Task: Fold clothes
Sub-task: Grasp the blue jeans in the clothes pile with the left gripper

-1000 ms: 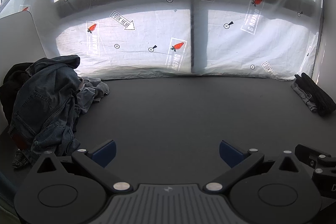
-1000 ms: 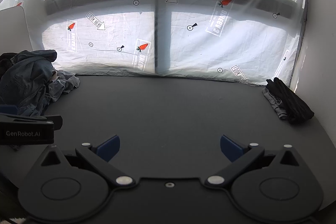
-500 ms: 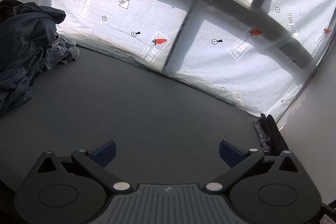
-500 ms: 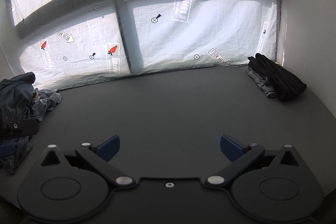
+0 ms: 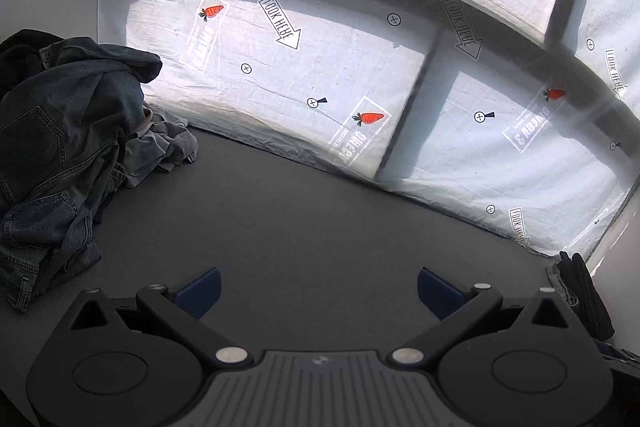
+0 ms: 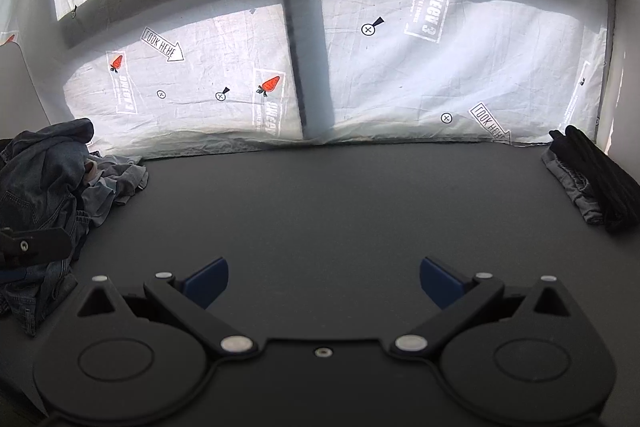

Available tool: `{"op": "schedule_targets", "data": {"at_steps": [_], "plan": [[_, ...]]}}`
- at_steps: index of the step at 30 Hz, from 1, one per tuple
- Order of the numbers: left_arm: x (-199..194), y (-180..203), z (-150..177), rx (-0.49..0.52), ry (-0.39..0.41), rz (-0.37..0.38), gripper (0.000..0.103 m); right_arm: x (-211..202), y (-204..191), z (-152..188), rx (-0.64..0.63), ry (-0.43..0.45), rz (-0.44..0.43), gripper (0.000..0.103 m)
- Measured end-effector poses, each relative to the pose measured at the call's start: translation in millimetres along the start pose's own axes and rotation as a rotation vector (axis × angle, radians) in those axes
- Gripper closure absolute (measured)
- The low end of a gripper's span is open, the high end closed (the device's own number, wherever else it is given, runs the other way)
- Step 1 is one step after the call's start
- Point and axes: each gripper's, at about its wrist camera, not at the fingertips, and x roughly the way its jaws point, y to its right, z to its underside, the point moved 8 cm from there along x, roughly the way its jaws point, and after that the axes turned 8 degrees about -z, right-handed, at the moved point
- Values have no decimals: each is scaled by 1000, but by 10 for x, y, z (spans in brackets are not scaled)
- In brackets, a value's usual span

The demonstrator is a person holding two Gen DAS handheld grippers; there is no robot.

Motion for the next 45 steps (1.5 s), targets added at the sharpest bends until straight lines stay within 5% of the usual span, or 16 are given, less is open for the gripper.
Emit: {"op": "schedule_targets", "data": {"at_steps": [4,8,14,17,26,29,30,33,36,39,45], "plan": [[392,-584,-608,-10,62,-100,6,389,-394,-217,-27,2,6,0],[784,-1138,-1145,20,117,-200,21,809,-730,-424,-47,-10,17,0],[1447,-1807,-1780,255,227,-491,44,1458,-1106,-662,-80,-49,45,0],[1741,-2168,-2016,262,223,-601,48,1747,-1272,-776,-93,-70,69,0],[2282,-2700,-2138,331,147,-659,45,2321,-1592,-757,-111,-164,50,0],[2295,-2682,-2137,270,122,-649,56,2404,-1679,-734,-150,-180,34,0],[2269,-2633,-2112,246,121,-637,79,2423,-1692,-728,-158,-182,29,0],[2127,-2411,-2072,188,114,-584,93,2446,-1677,-718,-146,-182,3,0],[1876,-2173,-2049,62,103,-450,95,2371,-1564,-743,-105,-151,-22,0],[1557,-1681,-1968,92,98,-352,95,2199,-1351,-792,-52,-93,-34,0],[883,-48,-1967,145,201,-61,98,1616,-552,-841,68,31,-7,0]]}}
